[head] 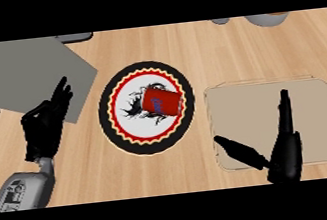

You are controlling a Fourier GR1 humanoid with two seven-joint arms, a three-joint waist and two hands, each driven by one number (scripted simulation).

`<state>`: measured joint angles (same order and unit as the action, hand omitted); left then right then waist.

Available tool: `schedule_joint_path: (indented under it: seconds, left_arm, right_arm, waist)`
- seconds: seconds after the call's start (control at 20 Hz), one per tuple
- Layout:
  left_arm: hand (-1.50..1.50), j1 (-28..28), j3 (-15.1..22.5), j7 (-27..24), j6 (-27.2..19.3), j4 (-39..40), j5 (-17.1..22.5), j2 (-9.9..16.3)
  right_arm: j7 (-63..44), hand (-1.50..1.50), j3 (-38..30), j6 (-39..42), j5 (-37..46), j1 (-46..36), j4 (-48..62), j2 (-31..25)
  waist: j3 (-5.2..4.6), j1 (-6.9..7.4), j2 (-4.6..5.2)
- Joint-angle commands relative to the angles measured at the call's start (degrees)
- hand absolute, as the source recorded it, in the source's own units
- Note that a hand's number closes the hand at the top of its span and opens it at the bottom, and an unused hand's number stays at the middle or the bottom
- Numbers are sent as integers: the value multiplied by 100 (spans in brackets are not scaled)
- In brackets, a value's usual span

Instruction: Pick the can from the tray and place it in the plate

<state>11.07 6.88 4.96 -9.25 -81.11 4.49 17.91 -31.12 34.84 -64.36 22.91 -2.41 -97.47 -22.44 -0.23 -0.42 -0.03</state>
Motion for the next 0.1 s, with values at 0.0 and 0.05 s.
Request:
schedule_joint_path:
  seconds: [0.0, 0.05]
  left_arm:
    - [0, 478, -185, -28, 293, 198, -31, 66]
    - [0, 12, -34, 691, 112, -961, -30, 200]
  right_arm:
    - [683, -150, -212, 86, -644, 501, -324, -285]
    - [838, -150, -189, 68, -840, 649, -358, -349]
  waist:
    - [28, 1, 4]
    - [34, 54, -15]
